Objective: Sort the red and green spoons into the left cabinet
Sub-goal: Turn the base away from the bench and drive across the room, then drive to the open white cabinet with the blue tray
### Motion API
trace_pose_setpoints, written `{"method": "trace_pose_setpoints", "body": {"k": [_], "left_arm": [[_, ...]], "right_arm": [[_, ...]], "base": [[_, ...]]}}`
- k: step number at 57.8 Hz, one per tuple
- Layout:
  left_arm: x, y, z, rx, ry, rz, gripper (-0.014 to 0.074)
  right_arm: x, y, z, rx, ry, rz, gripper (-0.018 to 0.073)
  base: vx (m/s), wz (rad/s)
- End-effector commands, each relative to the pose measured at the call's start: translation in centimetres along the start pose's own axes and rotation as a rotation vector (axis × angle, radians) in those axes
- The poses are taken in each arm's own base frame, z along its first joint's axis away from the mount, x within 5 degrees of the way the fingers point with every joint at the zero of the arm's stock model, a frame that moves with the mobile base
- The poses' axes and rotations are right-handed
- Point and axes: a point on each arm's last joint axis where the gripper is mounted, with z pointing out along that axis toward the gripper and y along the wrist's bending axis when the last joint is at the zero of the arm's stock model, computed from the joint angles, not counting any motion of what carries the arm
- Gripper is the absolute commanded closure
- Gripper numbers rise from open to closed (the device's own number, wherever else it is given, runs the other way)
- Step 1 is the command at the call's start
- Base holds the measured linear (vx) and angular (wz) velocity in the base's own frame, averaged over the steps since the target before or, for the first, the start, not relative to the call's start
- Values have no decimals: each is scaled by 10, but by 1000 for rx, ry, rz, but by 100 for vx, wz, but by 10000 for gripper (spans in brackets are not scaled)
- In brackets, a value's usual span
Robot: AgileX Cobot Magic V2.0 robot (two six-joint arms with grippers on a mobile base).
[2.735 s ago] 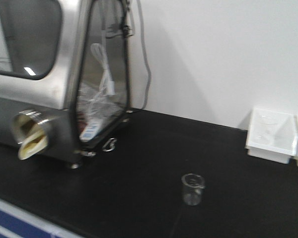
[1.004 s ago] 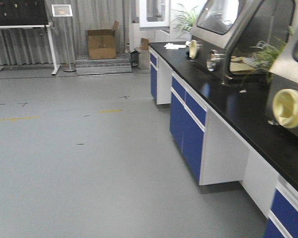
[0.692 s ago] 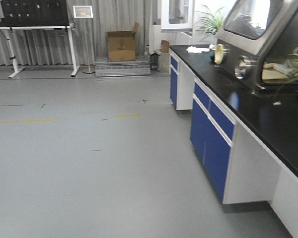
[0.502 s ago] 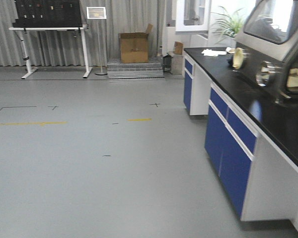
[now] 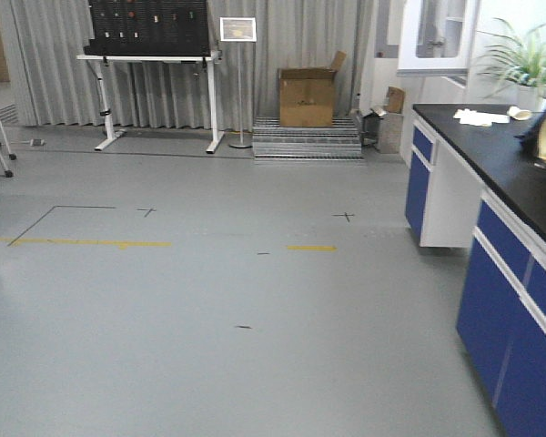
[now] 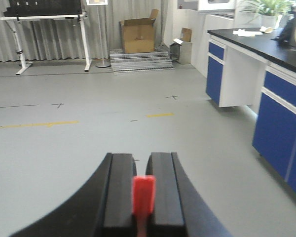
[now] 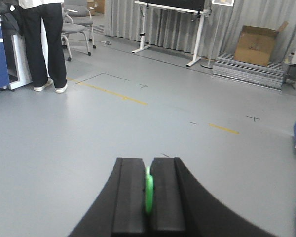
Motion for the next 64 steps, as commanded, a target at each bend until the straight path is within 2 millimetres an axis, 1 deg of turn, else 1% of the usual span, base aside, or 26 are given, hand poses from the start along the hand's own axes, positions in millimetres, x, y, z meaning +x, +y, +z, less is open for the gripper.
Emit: {"method": "trace_pose_setpoints", "body": {"k": [1, 23, 64], "left_arm": [[-15, 0, -2, 0, -99, -9, 600], [-15, 0, -2, 0, -98, -9, 600], [-15, 0, -2, 0, -98, -9, 600]], "right_arm": [[-14, -4, -2, 37, -86, 15, 562], [-14, -4, -2, 37, -86, 15, 562], [-14, -4, -2, 37, -86, 15, 562]], "base": [[62, 20], [64, 16], [66, 7]]}}
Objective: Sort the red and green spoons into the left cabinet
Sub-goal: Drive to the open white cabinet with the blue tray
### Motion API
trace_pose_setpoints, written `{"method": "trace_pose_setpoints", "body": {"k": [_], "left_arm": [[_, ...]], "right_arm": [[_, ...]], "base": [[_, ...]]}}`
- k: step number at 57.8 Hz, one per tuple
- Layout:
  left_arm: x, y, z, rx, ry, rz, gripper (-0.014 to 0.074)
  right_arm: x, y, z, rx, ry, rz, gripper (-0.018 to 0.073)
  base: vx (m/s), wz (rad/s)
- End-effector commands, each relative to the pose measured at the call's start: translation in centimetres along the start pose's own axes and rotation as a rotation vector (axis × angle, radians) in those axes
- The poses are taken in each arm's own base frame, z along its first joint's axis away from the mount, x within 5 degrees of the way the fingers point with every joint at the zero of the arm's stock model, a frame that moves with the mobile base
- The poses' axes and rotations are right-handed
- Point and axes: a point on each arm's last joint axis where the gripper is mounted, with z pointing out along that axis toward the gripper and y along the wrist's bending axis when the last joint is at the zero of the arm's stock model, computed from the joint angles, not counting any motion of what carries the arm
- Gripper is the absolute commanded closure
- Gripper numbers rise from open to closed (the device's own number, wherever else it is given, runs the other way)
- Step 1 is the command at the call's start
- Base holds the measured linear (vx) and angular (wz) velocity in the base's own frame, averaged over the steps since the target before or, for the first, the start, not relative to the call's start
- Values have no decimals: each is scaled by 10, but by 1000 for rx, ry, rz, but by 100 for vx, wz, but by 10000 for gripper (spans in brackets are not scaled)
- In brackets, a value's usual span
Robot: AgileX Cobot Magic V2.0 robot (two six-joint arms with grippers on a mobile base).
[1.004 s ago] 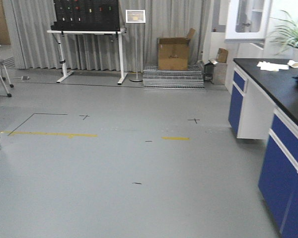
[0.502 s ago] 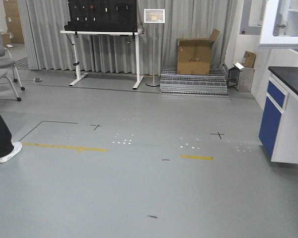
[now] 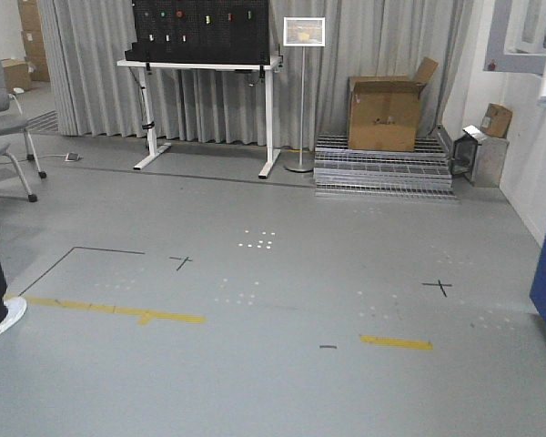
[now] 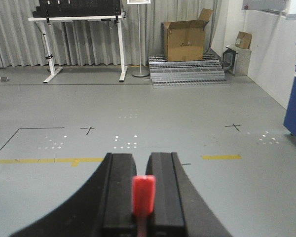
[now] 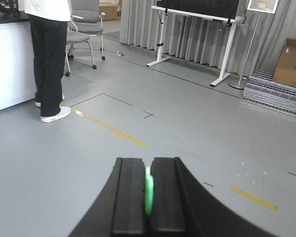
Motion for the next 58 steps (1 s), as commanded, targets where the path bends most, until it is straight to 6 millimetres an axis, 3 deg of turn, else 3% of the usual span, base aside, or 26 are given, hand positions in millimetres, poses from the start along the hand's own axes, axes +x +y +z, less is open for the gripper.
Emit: {"method": "trace_pose_setpoints", "body": {"k": [1, 58], "left_arm": [[-15, 0, -2, 0, -98, -9, 600], [-15, 0, -2, 0, -98, -9, 600]], "right_arm": [[-14, -4, -2, 37, -86, 15, 562], [-13, -3, -3, 33, -81, 14, 562]], "base": [[69, 2], [66, -5]]}}
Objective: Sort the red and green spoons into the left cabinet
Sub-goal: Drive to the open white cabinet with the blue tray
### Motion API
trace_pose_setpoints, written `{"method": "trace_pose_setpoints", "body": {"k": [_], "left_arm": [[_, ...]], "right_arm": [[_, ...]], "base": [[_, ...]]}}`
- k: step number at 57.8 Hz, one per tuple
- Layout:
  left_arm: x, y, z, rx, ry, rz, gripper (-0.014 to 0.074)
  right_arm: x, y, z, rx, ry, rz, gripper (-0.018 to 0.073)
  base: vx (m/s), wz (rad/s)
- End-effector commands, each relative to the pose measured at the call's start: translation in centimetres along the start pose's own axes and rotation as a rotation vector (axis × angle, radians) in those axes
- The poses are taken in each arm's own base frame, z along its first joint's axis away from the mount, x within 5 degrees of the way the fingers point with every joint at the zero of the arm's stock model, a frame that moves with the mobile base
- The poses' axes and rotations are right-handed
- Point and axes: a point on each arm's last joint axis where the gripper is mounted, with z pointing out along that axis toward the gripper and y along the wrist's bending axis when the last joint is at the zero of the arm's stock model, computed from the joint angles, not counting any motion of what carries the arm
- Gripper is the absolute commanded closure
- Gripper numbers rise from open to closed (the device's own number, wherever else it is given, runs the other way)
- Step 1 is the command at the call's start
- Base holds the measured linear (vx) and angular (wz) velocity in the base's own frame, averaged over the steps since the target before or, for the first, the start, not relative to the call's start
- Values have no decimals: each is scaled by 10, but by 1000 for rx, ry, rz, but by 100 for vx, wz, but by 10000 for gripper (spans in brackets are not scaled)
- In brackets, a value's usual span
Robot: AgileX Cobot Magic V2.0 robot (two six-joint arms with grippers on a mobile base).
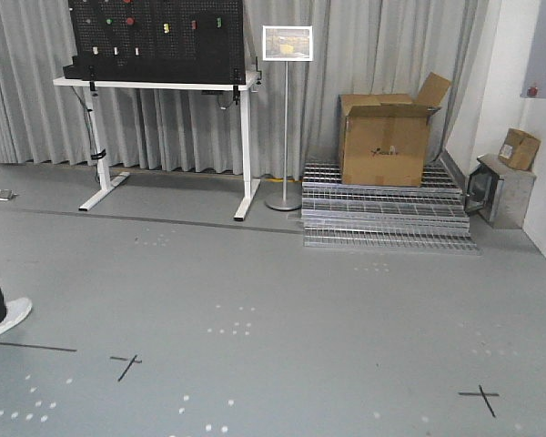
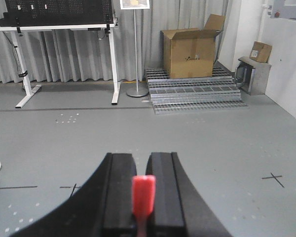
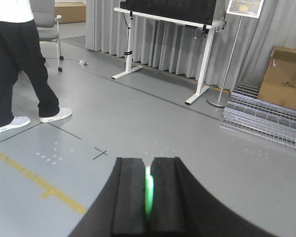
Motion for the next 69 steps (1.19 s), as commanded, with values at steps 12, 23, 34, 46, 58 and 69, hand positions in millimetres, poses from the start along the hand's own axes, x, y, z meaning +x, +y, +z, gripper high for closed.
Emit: {"method": "trace_pose_setpoints", "body": {"k": [12, 23, 34, 46, 58, 69], "left_arm": [[-15, 0, -2, 0, -98, -9, 600], [-15, 0, -2, 0, -98, -9, 600], [-15, 0, -2, 0, -98, -9, 600], [-15, 0, -2, 0, -98, -9, 600], [-15, 0, -2, 0, -98, -9, 600], [-15, 0, -2, 0, -99, -9, 600]], "right_arm": [[-13, -3, -2, 33, -78, 15, 562], [-13, -3, -2, 32, -78, 15, 562], [-13, -3, -2, 32, -77, 15, 562], [-13, -3, -2, 32, -77, 15, 562], [-13, -3, -2, 31, -76, 15, 562], [-13, -3, -2, 31, -75, 15, 562]], "base": [[64, 1], [64, 1], [65, -4], [65, -10], [64, -16], [62, -18]]}}
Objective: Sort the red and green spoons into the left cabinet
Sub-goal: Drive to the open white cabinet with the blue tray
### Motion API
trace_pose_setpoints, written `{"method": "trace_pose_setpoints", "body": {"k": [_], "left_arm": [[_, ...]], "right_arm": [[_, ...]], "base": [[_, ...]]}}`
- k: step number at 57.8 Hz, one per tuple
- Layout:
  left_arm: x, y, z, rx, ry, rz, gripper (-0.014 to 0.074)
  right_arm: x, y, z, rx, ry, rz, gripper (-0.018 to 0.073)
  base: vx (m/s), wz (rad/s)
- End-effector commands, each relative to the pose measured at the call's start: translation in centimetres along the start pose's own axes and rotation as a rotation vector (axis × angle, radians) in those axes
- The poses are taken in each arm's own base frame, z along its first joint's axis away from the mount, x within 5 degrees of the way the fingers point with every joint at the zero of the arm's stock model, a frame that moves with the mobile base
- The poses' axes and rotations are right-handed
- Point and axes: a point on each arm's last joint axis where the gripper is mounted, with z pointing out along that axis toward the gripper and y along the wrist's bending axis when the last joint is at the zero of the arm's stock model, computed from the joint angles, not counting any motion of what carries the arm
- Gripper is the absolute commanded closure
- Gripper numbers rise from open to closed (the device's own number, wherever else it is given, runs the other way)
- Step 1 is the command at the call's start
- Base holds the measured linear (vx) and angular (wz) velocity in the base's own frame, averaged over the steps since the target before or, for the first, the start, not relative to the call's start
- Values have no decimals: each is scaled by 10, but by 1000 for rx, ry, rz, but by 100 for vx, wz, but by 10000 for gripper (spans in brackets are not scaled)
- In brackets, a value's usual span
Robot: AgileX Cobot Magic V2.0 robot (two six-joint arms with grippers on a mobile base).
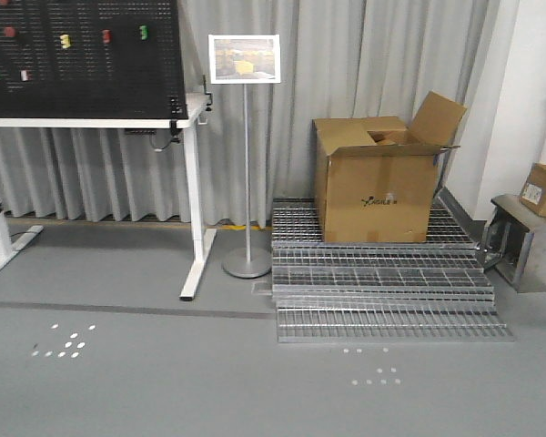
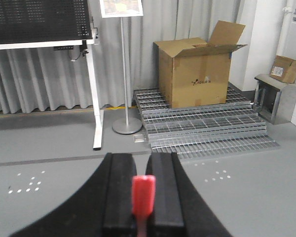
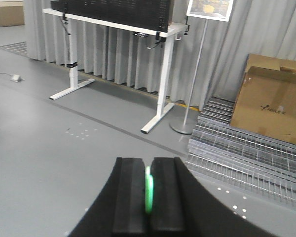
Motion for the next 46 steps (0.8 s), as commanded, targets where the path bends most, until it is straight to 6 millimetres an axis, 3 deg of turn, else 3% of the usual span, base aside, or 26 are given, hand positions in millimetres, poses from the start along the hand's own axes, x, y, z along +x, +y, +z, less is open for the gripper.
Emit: {"method": "trace_pose_setpoints", "body": {"k": [1, 27, 46], "left_arm": [[-15, 0, -2, 0, -99, -9, 600], [-15, 0, -2, 0, -98, -9, 600], [-15, 0, -2, 0, -98, -9, 600]], "right_arm": [[-13, -4, -1, 33, -77, 16, 562], [-13, -4, -1, 32, -74, 15, 562], [-13, -4, -1, 32, -74, 15, 562]], "base": [[61, -18], [60, -21], [56, -45]]}}
